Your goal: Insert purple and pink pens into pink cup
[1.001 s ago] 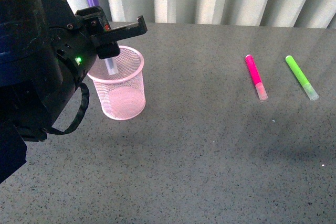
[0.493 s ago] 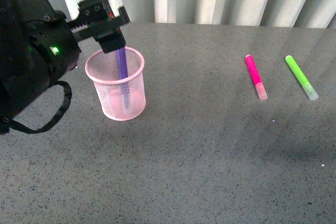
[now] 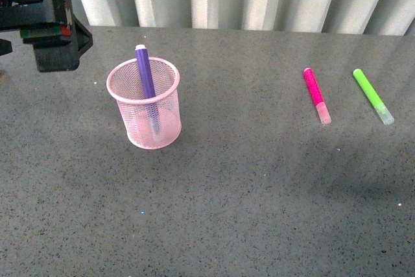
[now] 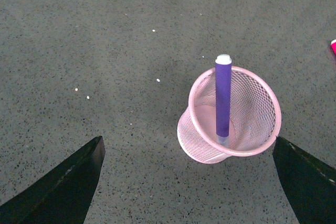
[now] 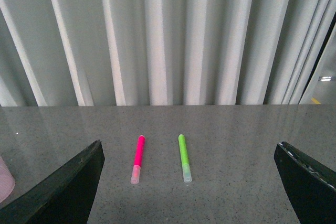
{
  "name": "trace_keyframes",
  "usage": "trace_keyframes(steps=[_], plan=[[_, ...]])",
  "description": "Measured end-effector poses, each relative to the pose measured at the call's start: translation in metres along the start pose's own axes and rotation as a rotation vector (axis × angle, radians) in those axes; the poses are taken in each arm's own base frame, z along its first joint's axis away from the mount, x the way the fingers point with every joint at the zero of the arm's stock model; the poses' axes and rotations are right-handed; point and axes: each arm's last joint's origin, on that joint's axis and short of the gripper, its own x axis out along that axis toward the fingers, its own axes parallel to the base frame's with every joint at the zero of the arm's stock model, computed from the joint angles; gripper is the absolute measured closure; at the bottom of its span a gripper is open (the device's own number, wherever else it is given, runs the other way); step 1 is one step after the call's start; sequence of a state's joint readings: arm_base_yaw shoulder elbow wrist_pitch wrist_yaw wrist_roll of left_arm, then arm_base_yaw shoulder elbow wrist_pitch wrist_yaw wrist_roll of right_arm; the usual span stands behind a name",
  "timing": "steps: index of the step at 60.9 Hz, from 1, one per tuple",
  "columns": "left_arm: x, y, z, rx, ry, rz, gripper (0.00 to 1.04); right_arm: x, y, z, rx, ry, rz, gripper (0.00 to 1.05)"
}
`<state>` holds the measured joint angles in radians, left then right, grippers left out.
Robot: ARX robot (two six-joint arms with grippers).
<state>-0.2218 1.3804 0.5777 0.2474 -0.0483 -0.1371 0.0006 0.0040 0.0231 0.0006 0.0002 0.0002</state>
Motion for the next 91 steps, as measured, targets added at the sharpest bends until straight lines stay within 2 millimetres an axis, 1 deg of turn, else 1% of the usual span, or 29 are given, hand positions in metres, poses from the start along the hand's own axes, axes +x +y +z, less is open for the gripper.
trace_keyframes(steps=[5,7,10,13,17,22,25,33,35,45,49,55,73,91], plan=[[0.0,0.0,0.0,0.023,0.003,-0.001,0.07,0.0,0.0,0.0,0.0,0.0,0.0,0.07],[0.002,0.0,-0.003,0.039,-0.012,0.017,0.08,0.0,0.0,0.0,0.0,0.0,-0.001,0.07],[0.005,0.005,-0.012,0.062,-0.193,0.103,0.19,0.0,0.0,0.0,0.0,0.0,0.0,0.07],[-0.006,0.013,-0.028,0.054,-0.375,0.12,0.33,0.0,0.0,0.0,0.0,0.0,0.0,0.07],[-0.023,0.02,-0.032,0.041,-0.53,0.125,0.49,0.0,0.0,0.0,0.0,0.0,-0.001,0.07],[-0.037,0.025,-0.037,0.041,-0.556,0.125,0.66,0.0,0.0,0.0,0.0,0.0,-0.001,0.07],[-0.041,0.027,-0.04,0.043,-0.552,0.122,0.73,0.0,0.0,0.0,0.0,0.0,0.0,0.07],[-0.056,0.032,-0.05,0.05,-0.544,0.121,0.98,0.0,0.0,0.0,0.0,0.0,-0.001,0.07],[-0.059,0.033,-0.052,0.048,-0.545,0.123,1.01,0.0,0.0,0.0,0.0,0.0,-0.001,0.07],[-0.072,0.037,-0.059,0.051,-0.546,0.128,1.01,0.0,0.0,0.0,0.0,0.0,-0.001,0.07],[-0.078,0.042,-0.062,0.058,-0.544,0.105,1.01,0.0,0.0,0.0,0.0,0.0,-0.001,0.07],[-0.085,0.046,-0.066,0.05,-0.547,0.13,1.01,0.0,0.0,0.0,0.0,0.0,-0.001,0.07],[-0.101,0.045,-0.074,0.051,-0.552,0.129,1.01,0.0,0.0,0.0,0.0,0.0,-0.001,0.07],[-0.114,0.043,-0.077,0.052,-0.568,0.129,1.01,0.0,0.0,0.0,0.0,0.0,-0.001,0.07]])
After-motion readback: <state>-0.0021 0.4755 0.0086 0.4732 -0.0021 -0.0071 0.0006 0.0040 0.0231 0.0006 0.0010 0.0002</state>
